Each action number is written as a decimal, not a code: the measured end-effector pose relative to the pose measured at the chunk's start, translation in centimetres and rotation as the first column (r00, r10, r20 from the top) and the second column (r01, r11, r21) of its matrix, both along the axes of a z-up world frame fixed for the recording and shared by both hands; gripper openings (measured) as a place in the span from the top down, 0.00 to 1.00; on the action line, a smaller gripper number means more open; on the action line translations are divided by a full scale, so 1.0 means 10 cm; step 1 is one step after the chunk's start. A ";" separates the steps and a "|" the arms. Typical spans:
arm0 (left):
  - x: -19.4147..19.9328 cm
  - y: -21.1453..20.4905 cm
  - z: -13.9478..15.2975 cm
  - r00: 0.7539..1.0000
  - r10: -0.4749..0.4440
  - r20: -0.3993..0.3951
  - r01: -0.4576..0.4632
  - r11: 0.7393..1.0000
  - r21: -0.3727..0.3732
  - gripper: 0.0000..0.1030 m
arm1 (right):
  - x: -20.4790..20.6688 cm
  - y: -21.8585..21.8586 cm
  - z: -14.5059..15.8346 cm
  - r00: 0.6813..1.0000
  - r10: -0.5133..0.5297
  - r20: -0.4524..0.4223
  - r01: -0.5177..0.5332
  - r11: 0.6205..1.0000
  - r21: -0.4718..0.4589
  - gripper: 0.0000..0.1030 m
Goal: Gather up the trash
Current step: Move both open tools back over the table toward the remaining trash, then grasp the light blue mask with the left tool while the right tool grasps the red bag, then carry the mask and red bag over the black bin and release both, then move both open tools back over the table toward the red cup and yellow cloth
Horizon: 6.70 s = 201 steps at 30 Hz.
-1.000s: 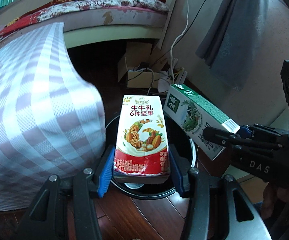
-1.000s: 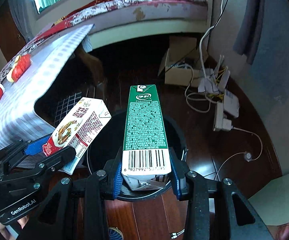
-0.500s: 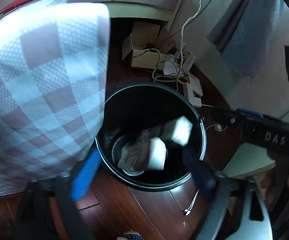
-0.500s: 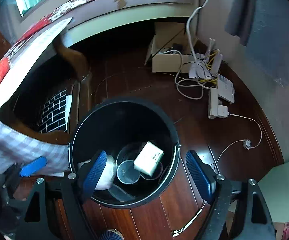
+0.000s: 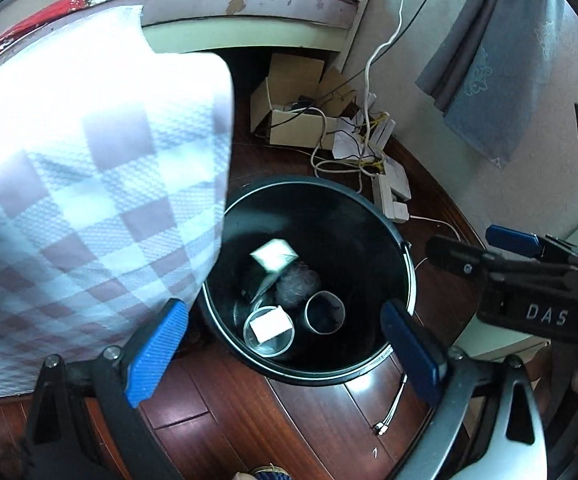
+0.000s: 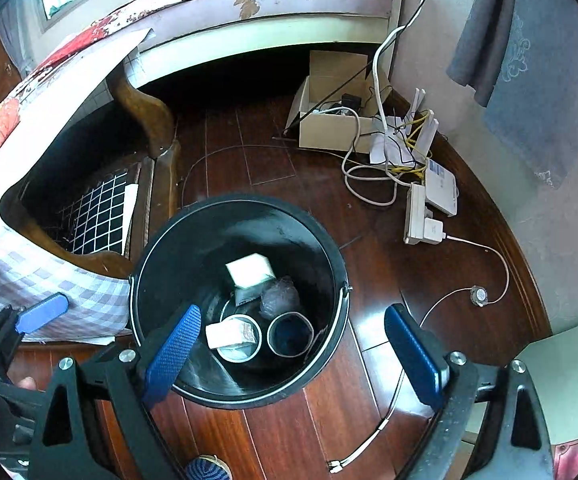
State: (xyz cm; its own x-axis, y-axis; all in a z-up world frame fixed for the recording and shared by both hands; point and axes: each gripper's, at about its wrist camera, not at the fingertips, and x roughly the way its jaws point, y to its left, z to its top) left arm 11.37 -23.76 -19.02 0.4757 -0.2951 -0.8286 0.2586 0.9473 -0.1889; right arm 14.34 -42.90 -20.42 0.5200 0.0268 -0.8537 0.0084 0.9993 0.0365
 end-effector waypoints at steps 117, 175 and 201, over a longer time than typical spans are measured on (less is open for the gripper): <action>0.09 3.44 1.04 0.872 0.412 0.265 -0.421 0.907 -0.026 0.85 | 0.66 3.13 1.21 0.855 0.405 0.323 -0.447 0.892 0.063 0.74; -0.02 -0.04 0.01 1.000 -0.008 0.016 0.009 0.999 -0.049 0.82 | 0.00 0.20 -0.16 0.971 0.238 0.000 -0.238 0.970 0.048 0.73; -0.19 0.06 0.15 1.000 -0.011 0.022 0.012 0.999 -0.046 0.13 | -0.11 0.10 -0.02 0.996 0.081 -0.036 -0.084 0.992 -0.097 0.09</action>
State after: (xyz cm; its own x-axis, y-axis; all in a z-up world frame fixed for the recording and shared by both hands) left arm 9.47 -23.15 -17.48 0.4897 -0.3381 -0.8037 0.2741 0.9347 -0.2262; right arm 13.24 -41.92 -20.63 0.4916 -0.0162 -0.8707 -0.0747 0.9954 -0.0607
